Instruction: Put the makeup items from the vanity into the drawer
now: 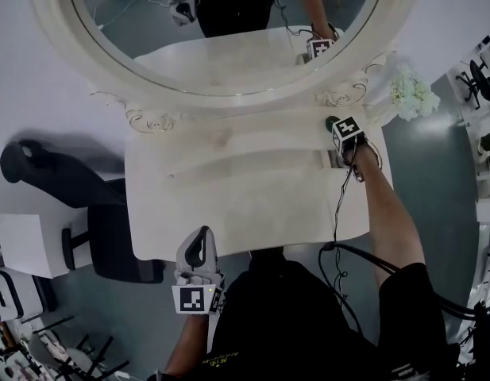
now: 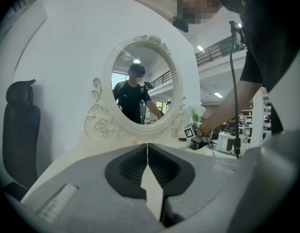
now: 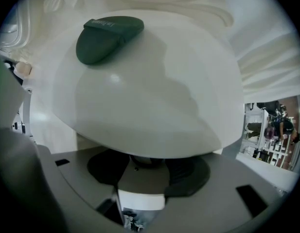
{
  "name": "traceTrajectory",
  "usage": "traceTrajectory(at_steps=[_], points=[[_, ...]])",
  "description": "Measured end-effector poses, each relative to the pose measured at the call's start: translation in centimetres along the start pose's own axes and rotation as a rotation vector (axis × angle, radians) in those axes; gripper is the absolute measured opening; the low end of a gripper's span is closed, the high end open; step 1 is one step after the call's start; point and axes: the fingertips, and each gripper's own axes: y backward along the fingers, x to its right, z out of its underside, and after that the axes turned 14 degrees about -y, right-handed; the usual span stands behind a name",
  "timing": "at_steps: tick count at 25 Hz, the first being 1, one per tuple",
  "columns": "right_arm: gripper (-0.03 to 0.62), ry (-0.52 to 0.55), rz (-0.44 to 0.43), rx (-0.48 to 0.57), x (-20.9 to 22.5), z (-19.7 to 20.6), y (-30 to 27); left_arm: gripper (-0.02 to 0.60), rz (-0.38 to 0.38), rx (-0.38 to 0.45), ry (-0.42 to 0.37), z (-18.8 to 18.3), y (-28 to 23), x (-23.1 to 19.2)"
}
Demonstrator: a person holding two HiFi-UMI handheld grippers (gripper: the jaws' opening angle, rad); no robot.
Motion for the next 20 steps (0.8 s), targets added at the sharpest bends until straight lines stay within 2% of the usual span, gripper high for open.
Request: traceTrajectory(at_steps=[3,6,11,20], points=[[0.230,0.006,-0.010,0.030,0.0,-0.1,0.2,0.023,-0.002,-0.002,-0.003,-0.1,0.2,-0.2],[0.224,0.008,-0.042,0.110,-0.3,-0.4,1.4,0.022,0.001,0.004,-0.008,-0.3,0.2,-0.3],[0.224,-0.006,-0.130,0.299,-0.8,-0.5,4.7,0.022,0.031,0.029,-0.018,-1.0,-0.3,0.6],[0.224,-0.021,-0.240,0.597,-3.5,0.8,11.2,0.023,0.072,0.079,-0.039,-3.2,-0.8,2.0]])
